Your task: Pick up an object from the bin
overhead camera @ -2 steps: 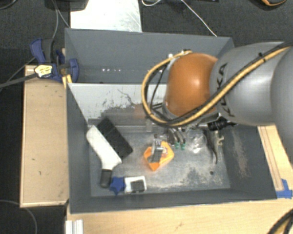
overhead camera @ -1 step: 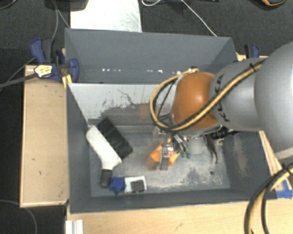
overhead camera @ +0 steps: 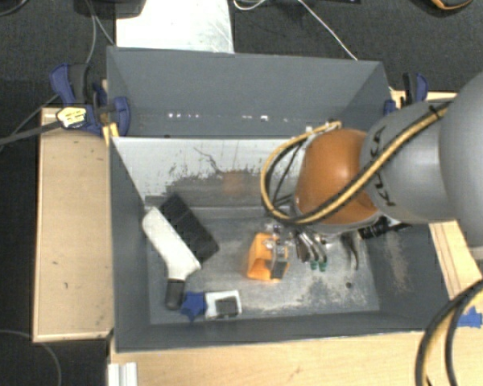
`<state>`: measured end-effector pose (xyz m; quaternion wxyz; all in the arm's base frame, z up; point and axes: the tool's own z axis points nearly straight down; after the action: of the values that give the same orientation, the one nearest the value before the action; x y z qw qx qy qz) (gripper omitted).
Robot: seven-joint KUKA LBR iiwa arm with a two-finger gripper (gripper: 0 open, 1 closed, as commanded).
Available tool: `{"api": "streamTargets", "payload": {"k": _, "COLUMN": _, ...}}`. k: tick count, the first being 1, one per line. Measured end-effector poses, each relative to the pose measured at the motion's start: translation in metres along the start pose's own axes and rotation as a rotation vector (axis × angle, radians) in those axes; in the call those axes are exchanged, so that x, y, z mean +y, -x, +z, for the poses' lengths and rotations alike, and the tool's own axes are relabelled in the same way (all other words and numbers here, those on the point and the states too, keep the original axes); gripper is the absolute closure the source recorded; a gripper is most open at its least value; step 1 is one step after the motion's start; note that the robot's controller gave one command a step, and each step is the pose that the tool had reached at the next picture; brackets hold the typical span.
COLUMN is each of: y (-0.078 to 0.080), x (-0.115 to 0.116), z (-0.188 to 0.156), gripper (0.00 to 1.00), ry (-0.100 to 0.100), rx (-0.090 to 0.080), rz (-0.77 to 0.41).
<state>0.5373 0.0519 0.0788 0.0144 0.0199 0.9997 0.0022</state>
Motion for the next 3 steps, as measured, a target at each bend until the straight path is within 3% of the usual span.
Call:
{"api": "streamTargets", "payload": {"k": 2, "y": -0.002, "x": 0.0, "z": -0.004, "gripper": 1.0, "ry": -0.001, "rx": 0.009, "rz": 0.001}}
{"api": "streamTargets", "payload": {"k": 3, "y": 0.041, "x": 0.013, "z": 0.002, "gripper": 1.0, "ry": -0.001, "rx": -0.001, "rz": -0.209}}
